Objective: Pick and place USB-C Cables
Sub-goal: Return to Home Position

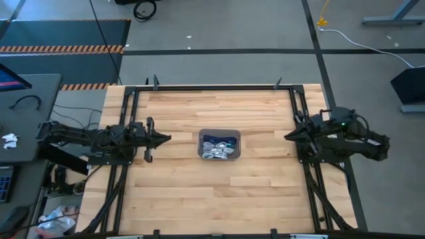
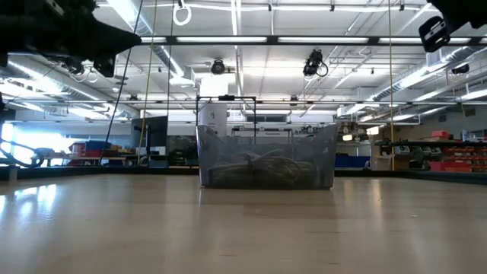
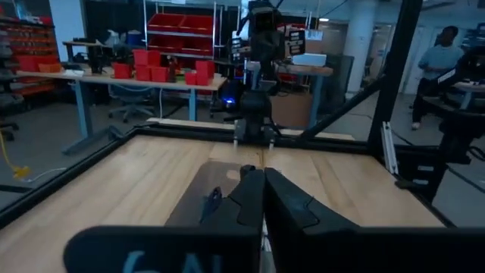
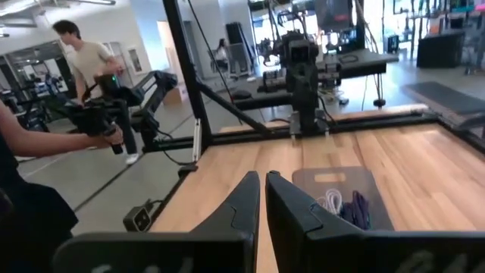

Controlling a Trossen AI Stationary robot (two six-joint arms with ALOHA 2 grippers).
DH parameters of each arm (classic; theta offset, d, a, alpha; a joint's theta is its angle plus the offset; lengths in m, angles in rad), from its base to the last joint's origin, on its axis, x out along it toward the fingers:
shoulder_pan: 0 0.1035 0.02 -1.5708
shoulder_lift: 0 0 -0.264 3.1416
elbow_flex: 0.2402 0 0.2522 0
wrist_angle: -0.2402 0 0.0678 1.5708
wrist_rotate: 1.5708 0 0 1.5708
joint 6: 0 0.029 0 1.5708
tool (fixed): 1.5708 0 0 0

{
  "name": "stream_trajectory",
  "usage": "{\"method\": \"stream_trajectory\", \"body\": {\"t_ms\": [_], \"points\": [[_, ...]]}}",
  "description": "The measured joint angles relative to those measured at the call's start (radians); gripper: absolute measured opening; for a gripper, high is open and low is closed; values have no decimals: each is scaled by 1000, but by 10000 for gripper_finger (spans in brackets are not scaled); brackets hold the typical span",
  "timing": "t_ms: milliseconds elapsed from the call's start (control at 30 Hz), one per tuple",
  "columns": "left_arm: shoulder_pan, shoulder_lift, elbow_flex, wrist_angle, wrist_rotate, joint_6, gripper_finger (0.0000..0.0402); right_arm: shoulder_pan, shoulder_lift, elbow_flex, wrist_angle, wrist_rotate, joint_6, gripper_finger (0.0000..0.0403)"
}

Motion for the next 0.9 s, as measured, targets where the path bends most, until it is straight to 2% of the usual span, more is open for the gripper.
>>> {"method": "stream_trajectory", "body": {"t_ms": [167,267,400,633,733,900], "points": [[27,2,-44,22,0,-14,16,0,0,-58,51,0,-6,30],[41,2,-75,93,0,-24,20,0,0,-128,181,0,-15,30],[52,2,-104,166,15,-2,18,0,0,-263,367,55,-19,30],[66,2,-118,157,19,-31,19,0,0,-438,588,79,51,30],[76,2,-119,149,19,-27,20,-1,0,-443,573,94,26,30],[101,2,-119,126,16,-20,15,-1,0,-441,531,185,-11,30]]}}
